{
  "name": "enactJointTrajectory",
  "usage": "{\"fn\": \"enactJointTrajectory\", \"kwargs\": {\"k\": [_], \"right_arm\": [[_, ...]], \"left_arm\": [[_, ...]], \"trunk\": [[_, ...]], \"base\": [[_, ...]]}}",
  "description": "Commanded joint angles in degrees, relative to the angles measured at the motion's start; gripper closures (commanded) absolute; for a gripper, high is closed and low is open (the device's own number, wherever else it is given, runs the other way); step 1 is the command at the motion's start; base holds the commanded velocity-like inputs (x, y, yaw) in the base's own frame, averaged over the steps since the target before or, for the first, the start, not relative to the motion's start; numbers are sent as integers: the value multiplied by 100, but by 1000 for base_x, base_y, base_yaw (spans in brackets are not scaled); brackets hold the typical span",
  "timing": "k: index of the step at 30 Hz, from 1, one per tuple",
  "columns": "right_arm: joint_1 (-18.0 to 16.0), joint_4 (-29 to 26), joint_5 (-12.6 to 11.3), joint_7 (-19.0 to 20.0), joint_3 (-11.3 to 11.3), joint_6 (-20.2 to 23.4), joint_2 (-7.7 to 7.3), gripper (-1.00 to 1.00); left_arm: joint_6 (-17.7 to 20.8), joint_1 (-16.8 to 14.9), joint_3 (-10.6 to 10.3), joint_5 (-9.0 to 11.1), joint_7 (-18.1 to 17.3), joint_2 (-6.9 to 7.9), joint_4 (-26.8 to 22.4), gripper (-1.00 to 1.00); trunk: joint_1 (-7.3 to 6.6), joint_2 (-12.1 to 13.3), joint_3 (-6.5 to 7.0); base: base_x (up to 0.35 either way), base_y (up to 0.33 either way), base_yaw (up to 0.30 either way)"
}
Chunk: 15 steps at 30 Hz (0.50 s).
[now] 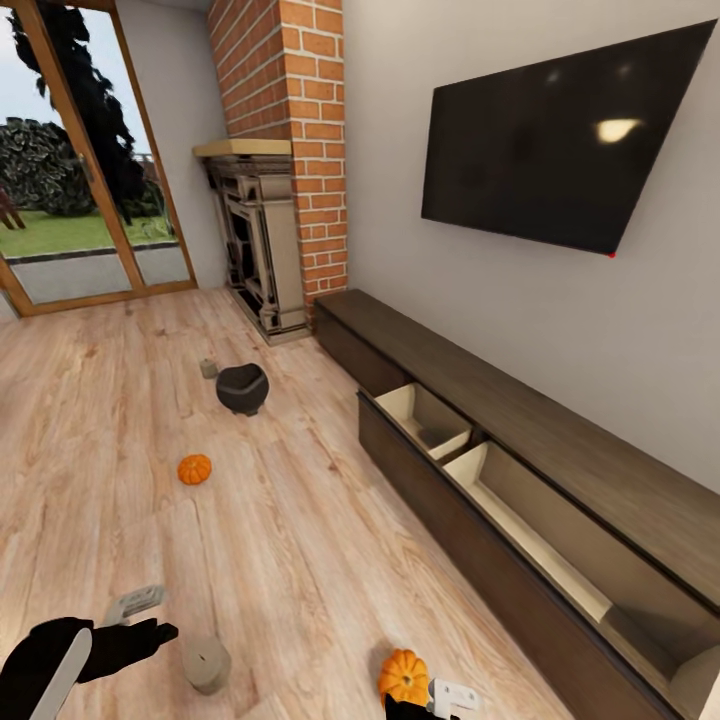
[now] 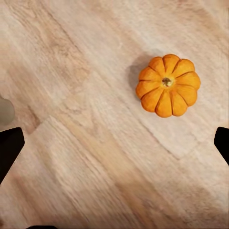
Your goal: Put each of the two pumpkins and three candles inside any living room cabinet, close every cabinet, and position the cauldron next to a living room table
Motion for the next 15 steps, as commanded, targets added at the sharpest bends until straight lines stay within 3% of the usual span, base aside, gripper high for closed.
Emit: {"fn": "enactJointTrajectory", "kwargs": {"k": [1,15], "right_arm": [[-1,-13,-44,-43,23,23,-4,-100],[-1,-10,-44,-43,25,23,-4,-100]], "left_arm": [[24,-3,10,-39,-49,-1,-2,-100],[25,-3,9,-39,-46,-2,-2,-100]], "trunk": [[0,-2,-5],[0,-2,-5]], "base": [[52,214,0],[14,157,0]]}}
